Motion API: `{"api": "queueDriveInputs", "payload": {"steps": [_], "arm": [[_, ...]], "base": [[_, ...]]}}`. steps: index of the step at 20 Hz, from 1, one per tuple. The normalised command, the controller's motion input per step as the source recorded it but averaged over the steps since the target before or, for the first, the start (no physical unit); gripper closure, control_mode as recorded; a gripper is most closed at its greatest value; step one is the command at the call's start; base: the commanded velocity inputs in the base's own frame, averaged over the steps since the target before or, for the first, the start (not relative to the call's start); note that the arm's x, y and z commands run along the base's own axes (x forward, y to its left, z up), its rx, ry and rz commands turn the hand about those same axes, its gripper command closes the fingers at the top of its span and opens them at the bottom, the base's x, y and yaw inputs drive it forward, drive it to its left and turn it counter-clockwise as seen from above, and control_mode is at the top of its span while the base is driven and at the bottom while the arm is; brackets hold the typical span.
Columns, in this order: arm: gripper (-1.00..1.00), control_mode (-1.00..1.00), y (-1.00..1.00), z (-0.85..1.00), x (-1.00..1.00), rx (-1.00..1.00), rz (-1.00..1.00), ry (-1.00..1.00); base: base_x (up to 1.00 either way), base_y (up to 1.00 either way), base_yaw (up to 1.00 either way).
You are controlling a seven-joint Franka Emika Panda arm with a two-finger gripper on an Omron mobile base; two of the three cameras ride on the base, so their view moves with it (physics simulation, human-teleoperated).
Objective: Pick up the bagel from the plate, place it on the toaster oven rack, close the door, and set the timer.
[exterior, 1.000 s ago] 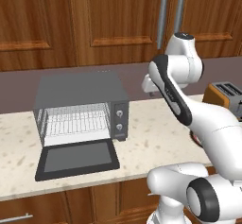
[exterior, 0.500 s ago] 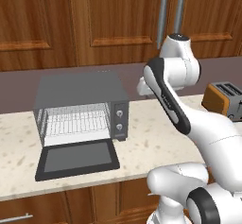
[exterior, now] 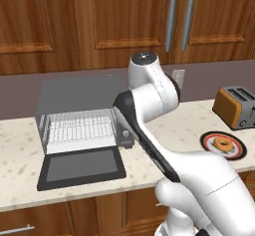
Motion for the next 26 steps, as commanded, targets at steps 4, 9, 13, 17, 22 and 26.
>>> {"api": "queueDriveInputs", "payload": {"steps": [4, 9, 13, 17, 22, 26], "arm": [[-1.00, -1.00, 0.85, -0.07, -0.22, -0.21, 0.03, -0.03], [-1.00, -1.00, 0.69, -0.17, -0.02, -0.21, 0.03, -0.04], [-1.00, -1.00, 0.49, -0.21, 0.03, -0.19, 0.01, -0.04], [-1.00, -1.00, 0.35, -0.22, 0.20, -0.16, 0.01, -0.01], [-1.00, -1.00, 0.14, -0.33, 0.36, -0.13, 0.06, -0.03], [-1.00, -1.00, 0.07, -0.40, 0.42, -0.10, 0.08, -0.06]], "base": [[0.00, 0.00, 0.00], [0.00, 0.00, 0.00], [0.00, 0.00, 0.00], [0.00, 0.00, 0.00], [0.00, 0.00, 0.00], [0.00, 0.00, 0.00]]}}
